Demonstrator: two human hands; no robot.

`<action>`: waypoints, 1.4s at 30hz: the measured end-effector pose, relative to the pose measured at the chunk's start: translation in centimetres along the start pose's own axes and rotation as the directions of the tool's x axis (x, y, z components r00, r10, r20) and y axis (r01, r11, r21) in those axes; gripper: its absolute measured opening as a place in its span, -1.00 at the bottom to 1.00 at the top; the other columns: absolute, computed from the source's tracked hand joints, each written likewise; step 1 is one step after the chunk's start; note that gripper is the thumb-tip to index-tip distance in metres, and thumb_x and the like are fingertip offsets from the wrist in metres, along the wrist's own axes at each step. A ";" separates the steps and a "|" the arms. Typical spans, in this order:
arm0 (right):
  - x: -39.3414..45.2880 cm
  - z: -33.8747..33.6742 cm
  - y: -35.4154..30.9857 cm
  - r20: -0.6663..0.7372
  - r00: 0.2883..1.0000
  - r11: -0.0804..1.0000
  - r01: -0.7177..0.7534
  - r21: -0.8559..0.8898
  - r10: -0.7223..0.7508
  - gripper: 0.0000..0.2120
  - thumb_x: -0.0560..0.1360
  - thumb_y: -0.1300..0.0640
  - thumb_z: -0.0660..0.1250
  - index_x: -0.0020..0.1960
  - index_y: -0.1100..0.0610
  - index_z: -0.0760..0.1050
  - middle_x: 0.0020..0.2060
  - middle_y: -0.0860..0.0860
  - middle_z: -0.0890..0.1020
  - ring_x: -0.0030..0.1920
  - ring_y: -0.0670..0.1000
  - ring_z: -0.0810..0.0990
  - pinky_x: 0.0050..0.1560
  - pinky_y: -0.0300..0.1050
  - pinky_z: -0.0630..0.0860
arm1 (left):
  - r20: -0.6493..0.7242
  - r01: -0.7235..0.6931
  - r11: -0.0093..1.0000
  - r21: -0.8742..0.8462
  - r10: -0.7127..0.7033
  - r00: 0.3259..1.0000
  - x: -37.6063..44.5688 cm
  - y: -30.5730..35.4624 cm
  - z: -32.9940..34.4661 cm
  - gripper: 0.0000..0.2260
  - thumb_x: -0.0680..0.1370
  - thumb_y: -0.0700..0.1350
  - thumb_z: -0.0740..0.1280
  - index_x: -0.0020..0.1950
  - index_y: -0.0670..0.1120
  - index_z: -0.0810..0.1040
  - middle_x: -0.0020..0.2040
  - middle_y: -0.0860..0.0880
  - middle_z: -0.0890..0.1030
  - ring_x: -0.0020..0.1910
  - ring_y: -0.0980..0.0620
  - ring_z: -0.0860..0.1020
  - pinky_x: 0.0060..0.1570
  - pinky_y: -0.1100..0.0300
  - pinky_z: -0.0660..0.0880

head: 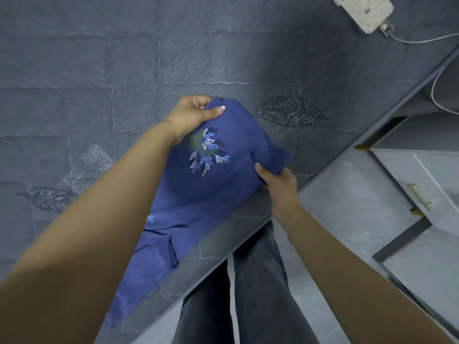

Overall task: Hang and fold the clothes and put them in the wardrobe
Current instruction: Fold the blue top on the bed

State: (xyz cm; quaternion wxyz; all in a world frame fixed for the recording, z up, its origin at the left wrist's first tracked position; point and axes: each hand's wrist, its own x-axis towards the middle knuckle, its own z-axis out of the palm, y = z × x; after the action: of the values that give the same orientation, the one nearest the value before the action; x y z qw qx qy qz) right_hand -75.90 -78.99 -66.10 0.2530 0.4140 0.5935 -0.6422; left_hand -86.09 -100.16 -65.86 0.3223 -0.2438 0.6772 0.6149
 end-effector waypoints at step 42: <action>-18.8 17.3 24.3 0.940 0.330 0.018 0.944 -0.330 -0.089 -0.67 0.44 0.35 0.37 0.20 0.29 0.58 -0.08 0.19 0.69 -0.13 0.10 0.65 -0.08 -0.11 0.57 | -0.277 0.221 0.949 0.226 -0.155 0.948 -26.9 -29.6 -23.4 -0.85 0.55 -0.15 0.39 -0.14 -0.12 0.44 -0.23 -0.10 0.48 -0.22 0.00 0.41 -0.17 0.17 0.35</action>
State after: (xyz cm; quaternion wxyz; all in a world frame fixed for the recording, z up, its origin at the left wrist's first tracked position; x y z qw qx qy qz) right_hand -50.12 -103.02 -64.70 0.3337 -0.3954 0.7913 -0.3260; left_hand -49.65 -128.80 -65.23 0.3184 -0.3415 0.7598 0.4525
